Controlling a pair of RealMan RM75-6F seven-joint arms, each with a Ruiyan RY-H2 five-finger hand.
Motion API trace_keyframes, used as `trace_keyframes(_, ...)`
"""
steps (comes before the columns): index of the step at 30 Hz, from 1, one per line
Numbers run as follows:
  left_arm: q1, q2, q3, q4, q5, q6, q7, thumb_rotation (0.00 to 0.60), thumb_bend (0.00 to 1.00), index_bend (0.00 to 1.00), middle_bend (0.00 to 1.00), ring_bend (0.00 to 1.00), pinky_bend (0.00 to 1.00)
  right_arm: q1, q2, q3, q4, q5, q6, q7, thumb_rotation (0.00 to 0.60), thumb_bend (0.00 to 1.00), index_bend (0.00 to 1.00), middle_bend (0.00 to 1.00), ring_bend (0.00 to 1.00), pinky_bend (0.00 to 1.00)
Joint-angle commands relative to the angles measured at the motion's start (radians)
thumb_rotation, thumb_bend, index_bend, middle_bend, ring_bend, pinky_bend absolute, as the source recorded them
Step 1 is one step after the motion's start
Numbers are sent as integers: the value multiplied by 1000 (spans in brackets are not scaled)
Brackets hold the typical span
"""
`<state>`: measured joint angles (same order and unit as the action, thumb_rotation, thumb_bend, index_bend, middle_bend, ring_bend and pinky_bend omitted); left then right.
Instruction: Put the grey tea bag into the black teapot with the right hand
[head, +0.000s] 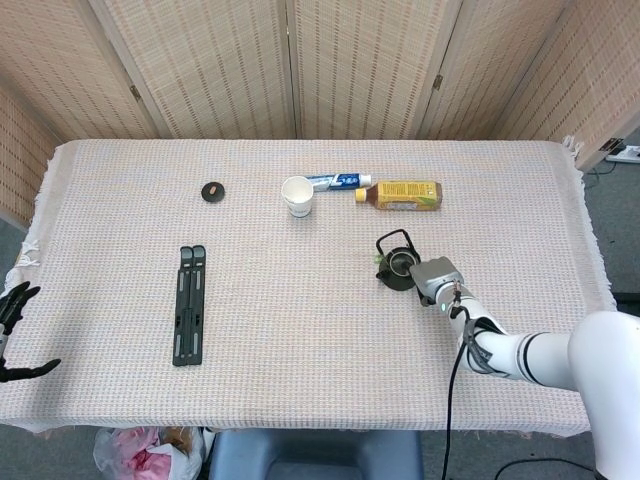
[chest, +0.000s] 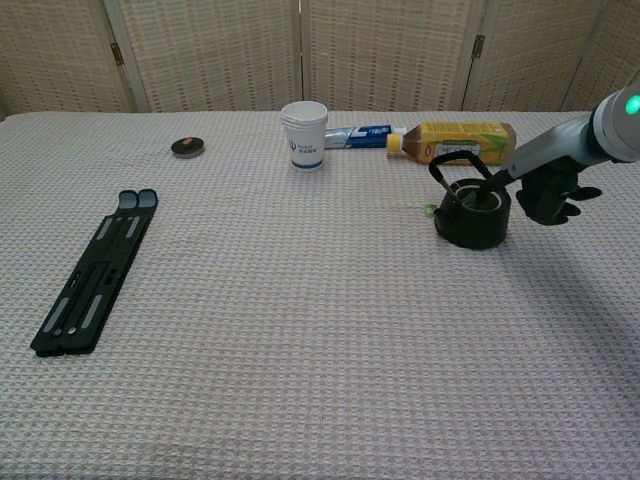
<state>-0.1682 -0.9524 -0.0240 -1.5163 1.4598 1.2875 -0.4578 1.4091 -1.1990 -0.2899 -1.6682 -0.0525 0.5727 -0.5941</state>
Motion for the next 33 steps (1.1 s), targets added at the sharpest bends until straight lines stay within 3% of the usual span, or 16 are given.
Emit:
trace_keyframes(1, 2, 0, 1, -2, 3, 4, 4, 600, 135, 0, 0, 52, 284, -10, 50, 13, -62, -47, 36, 34, 600, 1000, 0, 779, 718, 814)
trace_keyframes(8, 3, -2, 4, -13, 9, 9, 22, 600, 135, 0, 0, 52, 284, -43, 127, 27, -154, -130, 95, 81, 600, 1000, 0, 780, 718, 814)
trace_keyframes(15, -1, -4, 3, -15, 4, 0, 31, 600, 135, 0, 0, 52, 284, -67, 124, 27, -136, -161, 91, 98, 600, 1000, 0, 779, 718, 814)
trace_keyframes(18, -1, -5, 2, -14, 3, 0, 32, 600, 135, 0, 0, 52, 285, -90, 133, 51, -140, -200, 98, 129, 600, 998, 0, 718, 698, 796)
trace_keyframes(19, -2, -5, 2, -14, 2, 0, 32, 600, 135, 0, 0, 52, 285, -106, 143, 64, -148, -225, 105, 148, 600, 944, 0, 641, 651, 745)
trace_keyframes(22, -3, -6, 1, -14, 2, -1, 31, 600, 135, 0, 0, 53, 285, -195, 181, 118, -197, -374, 185, 229, 600, 561, 0, 327, 382, 443)
trace_keyframes(24, -3, -7, 2, -15, 5, -2, 35, 600, 135, 0, 0, 53, 285, -260, 203, 139, -231, -479, 251, 277, 600, 396, 0, 177, 215, 269)
trace_keyframes(28, -2, -10, 6, -22, 16, 8, 52, 600, 135, 0, 0, 53, 285, -397, 248, 137, -295, -669, 390, 334, 600, 267, 0, 12, 13, 19)
trace_keyframes(33, 7, -13, 6, -33, 22, 31, 75, 600, 135, 0, 0, 53, 285, -575, 251, 87, -334, -849, 604, 313, 600, 250, 0, 0, 0, 0)
